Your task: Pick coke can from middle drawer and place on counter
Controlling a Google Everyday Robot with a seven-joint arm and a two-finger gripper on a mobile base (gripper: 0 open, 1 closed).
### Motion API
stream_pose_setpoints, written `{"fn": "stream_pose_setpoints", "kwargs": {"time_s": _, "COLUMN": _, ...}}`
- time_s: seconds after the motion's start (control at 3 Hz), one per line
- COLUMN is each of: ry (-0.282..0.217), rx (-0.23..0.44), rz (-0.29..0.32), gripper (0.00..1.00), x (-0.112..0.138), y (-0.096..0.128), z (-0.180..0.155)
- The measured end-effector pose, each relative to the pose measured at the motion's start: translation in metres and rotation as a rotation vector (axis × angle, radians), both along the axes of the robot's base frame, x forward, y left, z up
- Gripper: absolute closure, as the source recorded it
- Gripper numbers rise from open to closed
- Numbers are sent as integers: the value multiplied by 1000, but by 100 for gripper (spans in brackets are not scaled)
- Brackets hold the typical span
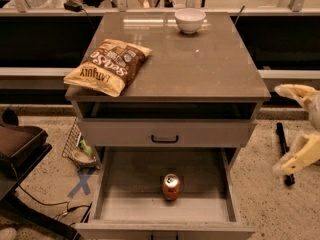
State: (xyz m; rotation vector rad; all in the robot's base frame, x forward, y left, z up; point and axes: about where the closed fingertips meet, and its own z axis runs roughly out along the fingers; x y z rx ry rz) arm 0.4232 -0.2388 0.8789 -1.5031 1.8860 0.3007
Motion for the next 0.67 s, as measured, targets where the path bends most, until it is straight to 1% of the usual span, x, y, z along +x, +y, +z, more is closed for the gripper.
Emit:
{"fn": "stream_pose_setpoints", "kwargs": {"time_s": 0.33, "ry": -76, "rx": 138, "rz": 44, "gripper": 0, "x": -2, "y": -4, "z": -31}}
{"fn": "stream_pose_setpoints", "kwargs": {"time_s": 0.67, "ry": -153, "rx": 166, "rz": 139, "gripper": 0, "x": -8, "y": 2, "z": -56}}
